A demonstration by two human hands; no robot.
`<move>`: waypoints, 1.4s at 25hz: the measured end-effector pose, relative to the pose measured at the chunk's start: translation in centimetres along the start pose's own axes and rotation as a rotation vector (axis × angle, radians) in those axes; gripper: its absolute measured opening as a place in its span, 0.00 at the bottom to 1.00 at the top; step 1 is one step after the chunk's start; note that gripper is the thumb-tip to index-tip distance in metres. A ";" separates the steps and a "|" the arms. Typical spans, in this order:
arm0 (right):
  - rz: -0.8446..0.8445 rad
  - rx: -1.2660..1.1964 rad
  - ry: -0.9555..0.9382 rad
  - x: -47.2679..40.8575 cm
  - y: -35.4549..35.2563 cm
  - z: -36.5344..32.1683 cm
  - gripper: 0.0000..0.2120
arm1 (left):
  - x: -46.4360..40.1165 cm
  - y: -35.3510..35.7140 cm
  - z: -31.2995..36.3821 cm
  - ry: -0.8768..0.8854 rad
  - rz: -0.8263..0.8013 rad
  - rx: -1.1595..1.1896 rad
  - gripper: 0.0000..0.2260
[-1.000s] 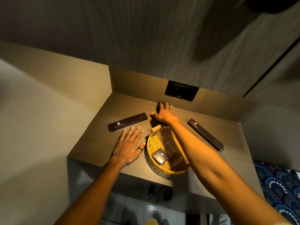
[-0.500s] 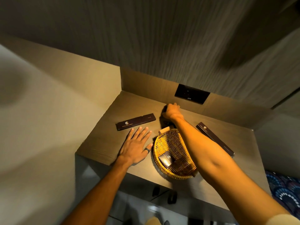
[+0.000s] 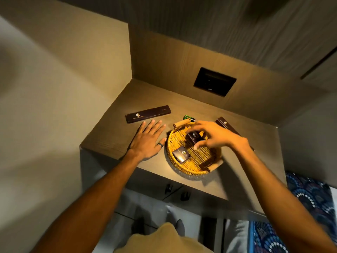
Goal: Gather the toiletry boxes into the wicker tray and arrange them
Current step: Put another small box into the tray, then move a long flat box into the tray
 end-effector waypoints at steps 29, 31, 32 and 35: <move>0.318 -0.110 1.154 5.4 4.3 8.4 0.42 | -0.2 0.7 -0.5 0.003 0.037 0.020 0.32; 0.283 -0.189 1.213 6.0 5.3 9.0 0.40 | -0.3 0.7 -0.4 0.001 0.024 0.017 0.32; 0.303 -0.228 1.212 5.9 5.5 9.1 0.39 | -0.3 0.7 -0.4 0.003 0.019 0.015 0.32; 0.421 -0.220 1.170 6.1 4.8 9.5 0.28 | -0.4 0.6 -0.4 -0.003 0.009 0.021 0.31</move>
Point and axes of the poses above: each hand's wrist, its own x-axis away from the middle knuckle, its own y-axis out of the palm, z = x × y, the point moved 4 cm from there along -x, towards the middle knuckle
